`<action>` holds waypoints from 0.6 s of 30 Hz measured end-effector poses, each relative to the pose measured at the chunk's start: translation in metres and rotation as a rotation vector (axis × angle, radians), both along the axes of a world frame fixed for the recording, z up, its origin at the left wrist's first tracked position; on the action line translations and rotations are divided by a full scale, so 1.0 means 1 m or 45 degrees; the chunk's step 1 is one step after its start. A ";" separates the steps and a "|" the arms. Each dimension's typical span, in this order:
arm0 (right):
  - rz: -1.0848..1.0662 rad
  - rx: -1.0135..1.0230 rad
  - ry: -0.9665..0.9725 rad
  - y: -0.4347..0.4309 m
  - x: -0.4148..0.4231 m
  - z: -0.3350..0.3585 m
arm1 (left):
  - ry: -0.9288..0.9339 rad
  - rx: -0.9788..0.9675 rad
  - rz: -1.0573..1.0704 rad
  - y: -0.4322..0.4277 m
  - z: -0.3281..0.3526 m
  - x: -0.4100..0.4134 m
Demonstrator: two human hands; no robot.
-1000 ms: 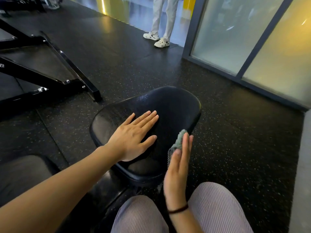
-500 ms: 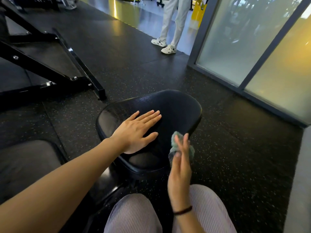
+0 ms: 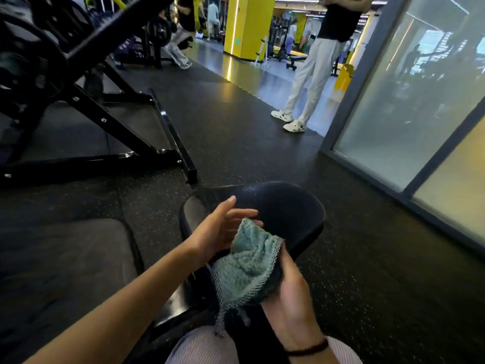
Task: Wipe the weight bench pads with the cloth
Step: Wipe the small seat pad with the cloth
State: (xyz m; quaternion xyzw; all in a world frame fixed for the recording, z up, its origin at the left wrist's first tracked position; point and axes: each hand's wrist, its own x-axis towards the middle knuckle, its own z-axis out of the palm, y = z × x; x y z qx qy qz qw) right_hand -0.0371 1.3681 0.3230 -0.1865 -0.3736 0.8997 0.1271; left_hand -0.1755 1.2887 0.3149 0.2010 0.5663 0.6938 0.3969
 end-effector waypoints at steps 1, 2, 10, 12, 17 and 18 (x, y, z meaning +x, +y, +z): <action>0.108 0.002 -0.012 0.003 -0.007 0.013 | -0.190 0.023 -0.008 -0.006 0.006 0.007; 0.161 0.076 -0.015 0.007 -0.015 0.020 | -0.302 0.024 -0.006 -0.014 0.011 0.015; 0.481 1.170 -0.118 0.026 -0.069 0.026 | -0.457 0.134 0.327 -0.038 0.008 0.050; 0.507 1.458 -0.056 0.034 -0.077 0.021 | -0.497 0.165 0.614 -0.036 0.001 0.054; 0.500 2.410 -0.077 0.077 -0.104 -0.026 | -0.119 -0.033 1.562 -0.043 -0.009 0.067; 0.591 2.543 -0.147 0.081 -0.107 -0.036 | 0.014 -0.145 1.568 -0.039 -0.014 0.067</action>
